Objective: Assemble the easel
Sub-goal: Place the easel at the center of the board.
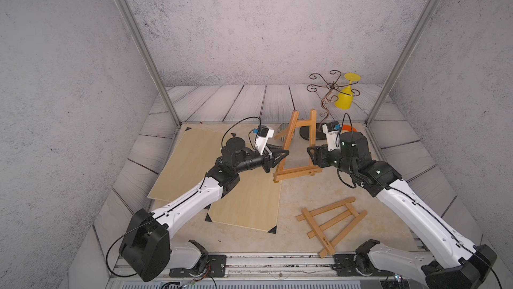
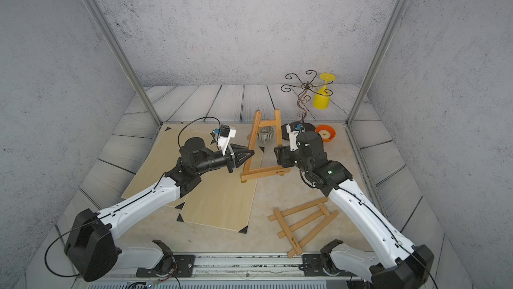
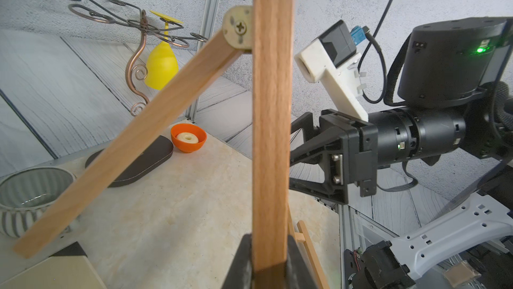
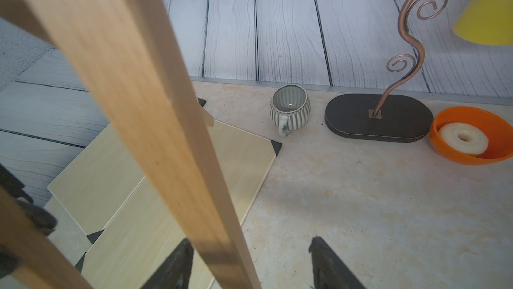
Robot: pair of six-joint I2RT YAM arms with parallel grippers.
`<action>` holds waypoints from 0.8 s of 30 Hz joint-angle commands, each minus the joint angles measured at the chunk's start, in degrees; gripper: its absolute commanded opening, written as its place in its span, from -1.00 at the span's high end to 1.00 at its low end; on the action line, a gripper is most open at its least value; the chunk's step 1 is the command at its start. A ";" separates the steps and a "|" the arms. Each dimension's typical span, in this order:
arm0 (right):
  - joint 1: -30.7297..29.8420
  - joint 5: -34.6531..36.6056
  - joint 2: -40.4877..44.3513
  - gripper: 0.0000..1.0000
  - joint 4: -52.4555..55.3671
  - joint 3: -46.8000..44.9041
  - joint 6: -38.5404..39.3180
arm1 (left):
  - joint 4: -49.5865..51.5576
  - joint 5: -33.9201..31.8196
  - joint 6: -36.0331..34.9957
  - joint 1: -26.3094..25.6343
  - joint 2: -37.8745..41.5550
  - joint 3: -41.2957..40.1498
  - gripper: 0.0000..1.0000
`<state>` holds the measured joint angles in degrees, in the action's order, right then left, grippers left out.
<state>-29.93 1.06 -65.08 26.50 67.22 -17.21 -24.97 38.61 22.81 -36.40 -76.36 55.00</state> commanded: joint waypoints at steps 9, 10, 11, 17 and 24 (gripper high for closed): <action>0.01 -0.84 -2.04 -0.03 -2.74 1.38 3.22 | -4.47 -0.12 0.39 -0.60 -0.72 3.44 1.00; 0.05 -0.65 -2.11 0.02 -2.98 1.27 3.39 | -4.48 0.06 0.51 -0.65 -1.02 3.57 1.00; 0.09 -0.59 -2.09 0.04 -3.08 1.17 3.65 | -4.48 0.06 0.63 -0.69 -1.10 3.66 1.00; 0.08 -0.20 -1.13 0.28 -4.29 -0.61 4.37 | -4.40 -0.92 0.88 -0.64 -2.02 3.88 1.00; 0.10 1.48 -0.67 0.51 -5.23 -1.42 5.13 | -4.93 -0.44 1.93 -0.69 -2.77 3.95 1.00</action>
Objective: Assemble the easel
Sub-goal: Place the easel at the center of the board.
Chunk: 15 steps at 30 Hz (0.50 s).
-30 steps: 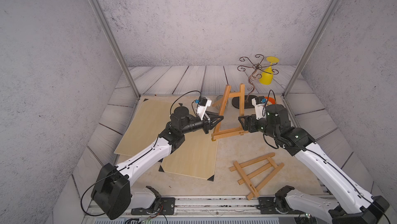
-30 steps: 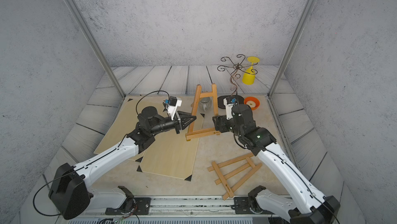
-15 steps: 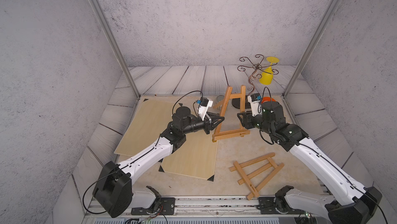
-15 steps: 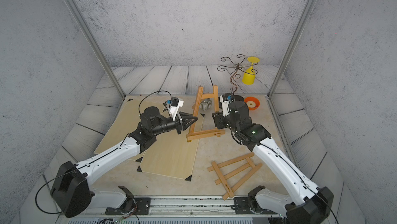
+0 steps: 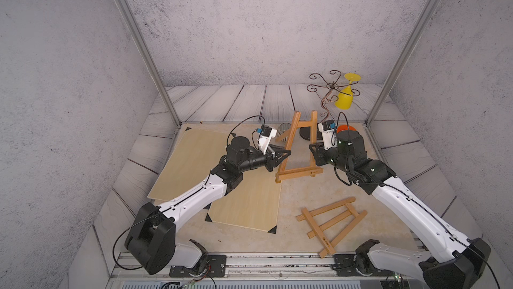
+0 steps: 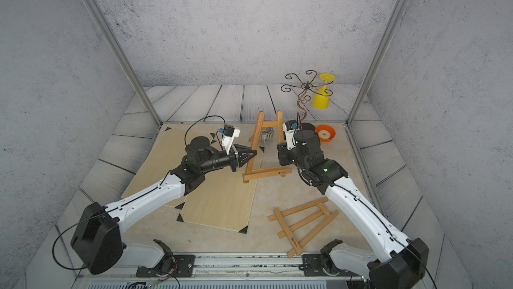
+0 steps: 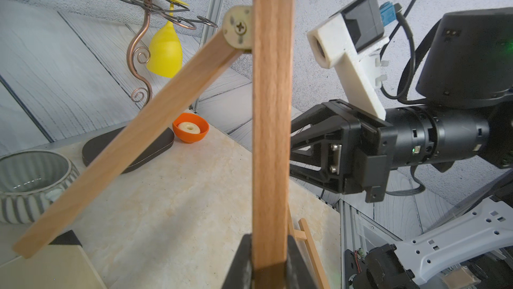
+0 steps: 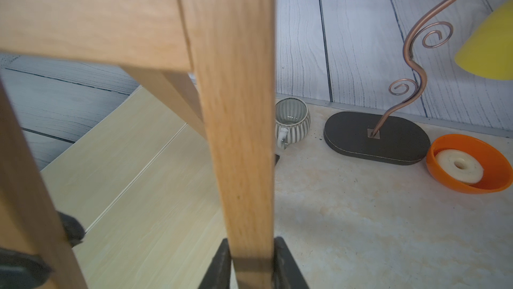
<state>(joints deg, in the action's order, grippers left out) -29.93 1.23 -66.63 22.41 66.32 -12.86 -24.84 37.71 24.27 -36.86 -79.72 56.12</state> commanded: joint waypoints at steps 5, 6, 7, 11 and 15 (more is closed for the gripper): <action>0.13 2.26 1.03 0.57 -2.16 -1.08 1.57 | -5.16 1.24 0.95 -0.21 0.70 3.07 1.00; 0.09 1.76 1.00 0.58 -2.52 -1.32 1.85 | -5.28 1.57 1.12 -0.22 0.80 3.12 1.00; 0.15 1.10 0.98 0.57 -2.73 -1.37 2.11 | -5.35 1.82 1.42 -0.23 0.97 3.12 1.00; 0.14 3.11 0.50 0.20 -1.87 -0.90 1.29 | -7.60 3.84 3.19 -0.40 1.32 2.56 1.00; 0.24 3.41 -0.05 -0.02 -2.07 -0.69 1.09 | -8.21 4.34 3.63 -0.83 2.10 2.33 1.00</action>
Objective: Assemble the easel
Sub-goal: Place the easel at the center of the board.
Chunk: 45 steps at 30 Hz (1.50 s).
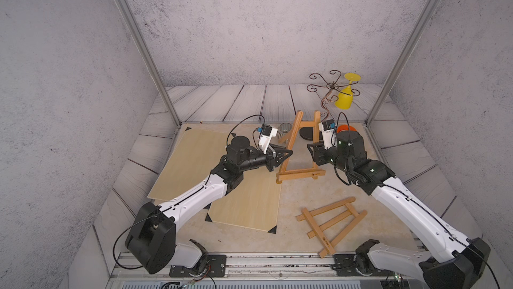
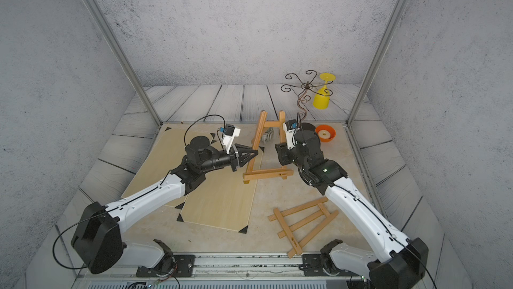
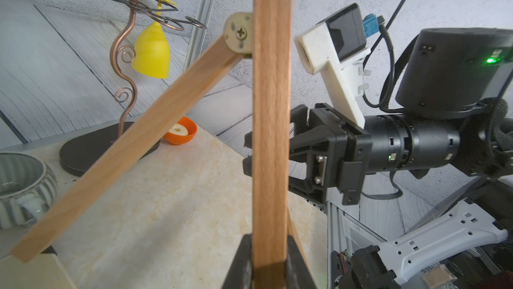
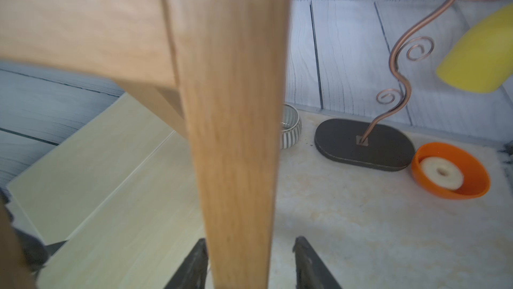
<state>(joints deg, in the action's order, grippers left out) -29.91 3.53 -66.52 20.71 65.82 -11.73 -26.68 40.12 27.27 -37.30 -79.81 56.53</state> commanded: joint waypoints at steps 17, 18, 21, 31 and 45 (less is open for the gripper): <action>0.38 13.22 1.31 0.64 -1.52 -1.35 -0.52 | 1.89 -4.86 -4.45 -0.56 3.31 1.91 0.41; 0.46 17.08 1.16 0.64 -2.45 -2.18 -0.50 | 2.87 -7.08 -4.59 -0.58 3.59 1.22 0.15; 1.38 23.61 0.11 0.68 -4.71 -3.66 -0.50 | 7.77 -12.81 -5.36 -0.50 4.22 0.25 -0.33; 8.02 30.30 -8.57 0.85 -19.03 -9.55 -4.84 | 12.75 -21.49 -3.45 -0.57 6.68 -3.61 -0.66; 11.70 27.88 -22.49 0.86 -33.85 -9.98 -2.24 | 15.93 -28.18 -4.87 -0.49 6.08 -3.53 -0.94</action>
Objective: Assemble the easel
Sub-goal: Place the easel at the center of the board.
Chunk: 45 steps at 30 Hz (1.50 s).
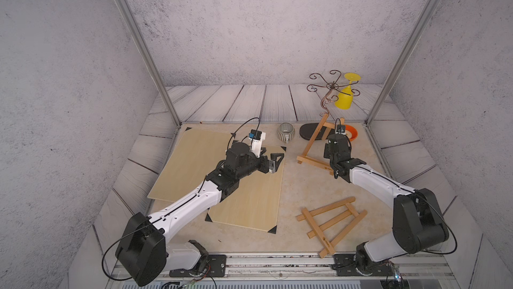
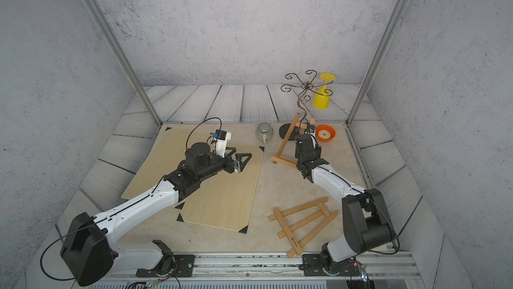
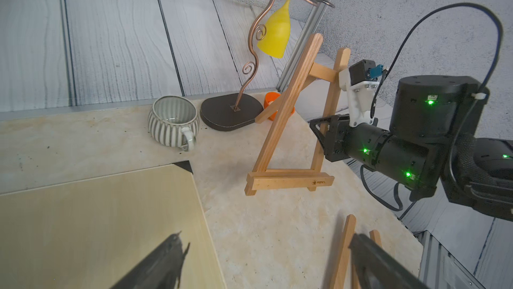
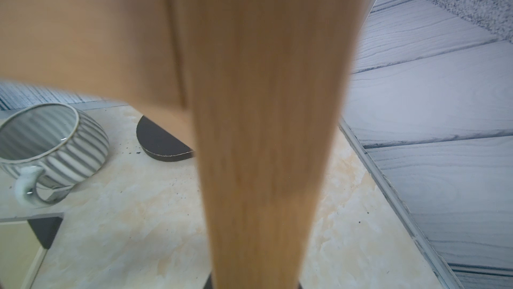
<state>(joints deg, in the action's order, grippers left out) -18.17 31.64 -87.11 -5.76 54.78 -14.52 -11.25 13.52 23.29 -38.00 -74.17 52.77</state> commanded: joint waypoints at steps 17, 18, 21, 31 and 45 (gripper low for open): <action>0.96 6.28 -11.20 0.78 1.21 7.06 -7.18 | 0.43 -2.23 -1.00 0.29 -1.93 0.49 -0.93; 1.47 6.00 -11.24 0.76 1.36 6.69 -8.17 | 0.34 -2.20 -1.01 0.29 -2.02 0.48 -0.93; 1.58 6.67 -12.68 0.73 3.84 7.95 -10.19 | 0.19 -2.27 -0.90 0.29 -2.46 0.47 -0.93; 1.57 5.13 -12.58 0.13 6.10 8.14 -11.90 | 1.20 -3.02 -0.80 0.64 -1.42 -0.14 -0.93; -0.20 -7.55 8.78 -0.98 24.99 1.58 -24.19 | 26.71 -9.11 4.10 6.97 10.86 -6.98 -0.93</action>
<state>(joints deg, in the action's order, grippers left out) -17.30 29.41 -83.13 11.44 57.98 -34.17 3.97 7.62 24.99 -33.63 -65.78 48.64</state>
